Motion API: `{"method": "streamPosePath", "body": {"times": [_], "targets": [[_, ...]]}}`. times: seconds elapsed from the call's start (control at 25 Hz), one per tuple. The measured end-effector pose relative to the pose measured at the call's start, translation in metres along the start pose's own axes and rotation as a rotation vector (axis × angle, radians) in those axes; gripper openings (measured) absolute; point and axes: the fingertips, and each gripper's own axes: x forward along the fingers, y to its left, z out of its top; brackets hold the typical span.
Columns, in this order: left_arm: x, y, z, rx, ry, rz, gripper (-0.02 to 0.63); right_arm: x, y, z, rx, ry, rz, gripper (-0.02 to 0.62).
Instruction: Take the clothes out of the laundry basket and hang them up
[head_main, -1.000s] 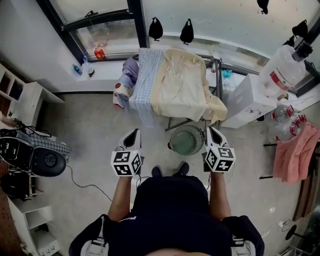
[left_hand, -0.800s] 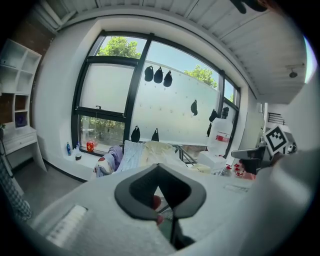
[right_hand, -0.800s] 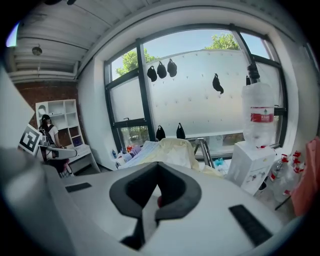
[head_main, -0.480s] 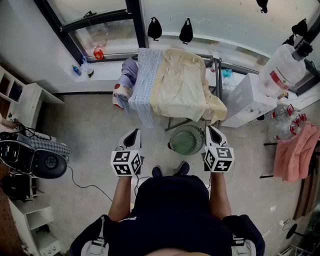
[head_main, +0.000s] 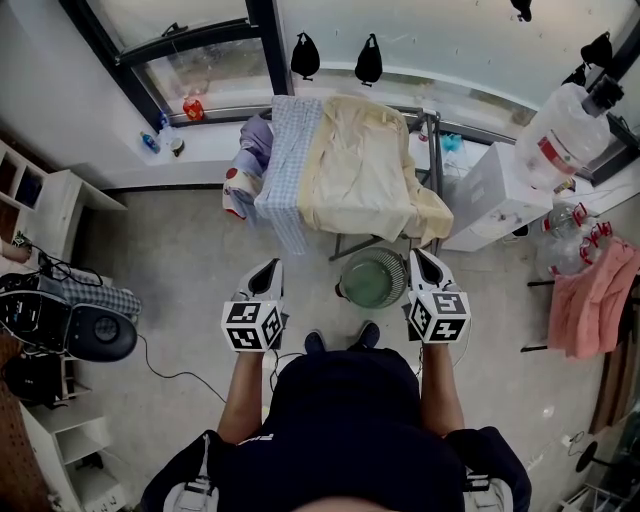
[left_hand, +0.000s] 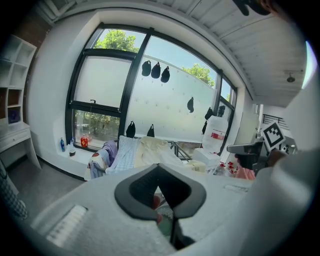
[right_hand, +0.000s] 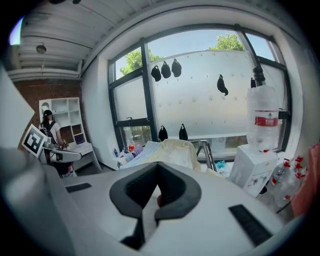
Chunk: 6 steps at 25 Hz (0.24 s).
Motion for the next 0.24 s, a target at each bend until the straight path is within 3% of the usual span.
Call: {"method": "streamPosePath", "body": {"times": [0.24], "targets": [[0.0043,0.0071,0.0012,0.014,0.001,0.062,0.023,0.0011,0.0002,0.0046,-0.005,0.004,0.013,-0.003]]}}
